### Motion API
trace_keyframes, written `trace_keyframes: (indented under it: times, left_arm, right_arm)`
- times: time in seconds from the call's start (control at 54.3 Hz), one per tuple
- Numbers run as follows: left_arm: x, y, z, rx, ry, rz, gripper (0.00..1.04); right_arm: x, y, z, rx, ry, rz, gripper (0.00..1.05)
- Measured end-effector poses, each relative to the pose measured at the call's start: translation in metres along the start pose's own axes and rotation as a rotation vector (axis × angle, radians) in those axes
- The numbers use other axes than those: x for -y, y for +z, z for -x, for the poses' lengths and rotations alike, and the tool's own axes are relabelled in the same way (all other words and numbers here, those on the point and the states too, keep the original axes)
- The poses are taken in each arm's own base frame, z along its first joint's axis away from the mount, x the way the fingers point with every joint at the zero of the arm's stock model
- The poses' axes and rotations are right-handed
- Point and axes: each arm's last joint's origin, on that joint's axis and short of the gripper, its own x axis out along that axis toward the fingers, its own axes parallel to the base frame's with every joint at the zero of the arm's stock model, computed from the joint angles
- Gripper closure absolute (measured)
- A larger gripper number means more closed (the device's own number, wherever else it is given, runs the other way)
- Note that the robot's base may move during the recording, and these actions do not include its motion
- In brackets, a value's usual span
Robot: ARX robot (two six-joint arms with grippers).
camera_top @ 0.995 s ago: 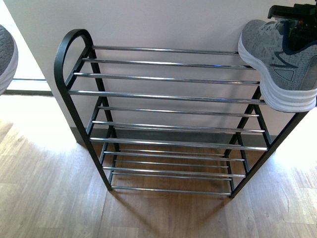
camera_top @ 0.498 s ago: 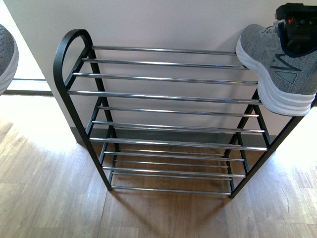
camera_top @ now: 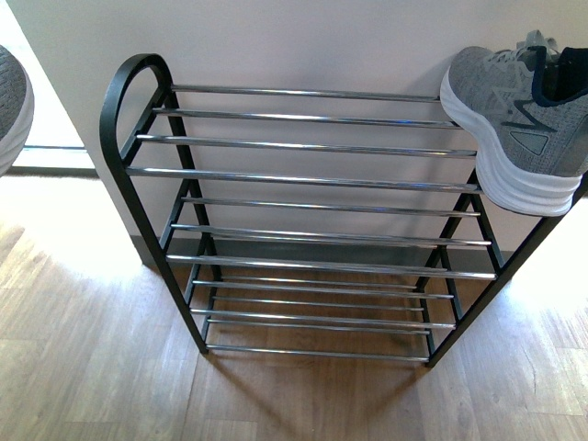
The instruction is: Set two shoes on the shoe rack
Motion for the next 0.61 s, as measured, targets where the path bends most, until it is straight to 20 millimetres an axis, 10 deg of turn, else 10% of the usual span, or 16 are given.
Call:
trace_keyframes:
  times: [0.24,0.369,0.608]
  left_arm:
    - [0.000,0.000,0.000,0.000,0.001,0.000,1.03]
    - [0.000,0.000,0.000,0.000,-0.003,0.000,1.03]
    - [0.000,0.000,0.000,0.000,0.002,0.000,1.03]
  right_arm:
    - [0.029,-0.022,0.067,0.271,-0.216,0.096,0.12]
    - [-0.010,-0.053,0.054,0.711,-0.209,-0.098,0.40]
    - [-0.056,-0.104,0.052,0.804,-0.190,-0.212,0.78]
